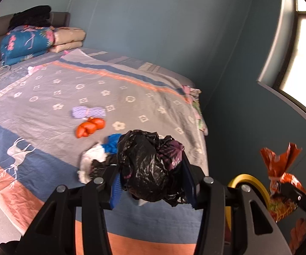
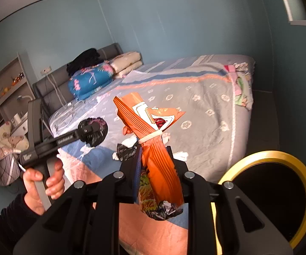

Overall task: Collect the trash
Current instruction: 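Carry the black bag and orange wrapper to the yellow bin and release both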

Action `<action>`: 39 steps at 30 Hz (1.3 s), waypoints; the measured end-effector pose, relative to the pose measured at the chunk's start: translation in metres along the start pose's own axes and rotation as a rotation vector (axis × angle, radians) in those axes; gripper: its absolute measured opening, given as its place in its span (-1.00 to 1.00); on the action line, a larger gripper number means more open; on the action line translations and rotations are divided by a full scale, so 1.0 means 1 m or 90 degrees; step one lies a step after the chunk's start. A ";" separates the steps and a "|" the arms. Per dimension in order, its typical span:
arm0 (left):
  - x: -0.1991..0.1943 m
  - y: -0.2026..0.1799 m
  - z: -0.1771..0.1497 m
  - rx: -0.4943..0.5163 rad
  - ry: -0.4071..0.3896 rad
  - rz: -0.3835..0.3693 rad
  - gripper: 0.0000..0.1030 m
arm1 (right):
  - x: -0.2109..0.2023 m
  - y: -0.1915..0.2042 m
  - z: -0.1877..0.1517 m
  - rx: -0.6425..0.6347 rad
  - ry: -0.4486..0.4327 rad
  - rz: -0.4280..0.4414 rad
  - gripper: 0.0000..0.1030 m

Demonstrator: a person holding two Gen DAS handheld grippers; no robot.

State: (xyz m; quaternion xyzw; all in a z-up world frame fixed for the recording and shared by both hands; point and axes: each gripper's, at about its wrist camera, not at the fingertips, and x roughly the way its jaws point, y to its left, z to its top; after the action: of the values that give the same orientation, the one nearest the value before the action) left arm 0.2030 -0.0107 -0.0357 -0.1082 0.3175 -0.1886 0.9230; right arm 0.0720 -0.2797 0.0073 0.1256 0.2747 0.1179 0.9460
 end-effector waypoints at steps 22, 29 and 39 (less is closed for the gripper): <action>0.002 -0.108 -0.016 0.085 0.054 -0.117 -0.12 | -0.076 -0.048 0.001 0.079 -0.079 -0.091 -0.60; 0.012 -0.141 -0.030 0.115 0.079 -0.144 -0.12 | -0.082 -0.072 -0.003 0.115 -0.086 -0.108 -0.60; 0.042 -0.190 -0.065 0.179 0.146 -0.176 -0.11 | -0.071 -0.110 -0.020 0.170 -0.070 -0.135 -0.59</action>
State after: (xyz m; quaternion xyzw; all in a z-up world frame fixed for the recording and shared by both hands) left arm 0.1398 -0.2051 -0.0484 0.0011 0.3729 -0.3668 0.8523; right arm 0.0203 -0.4008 -0.0074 0.2266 0.2476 -0.0271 0.9416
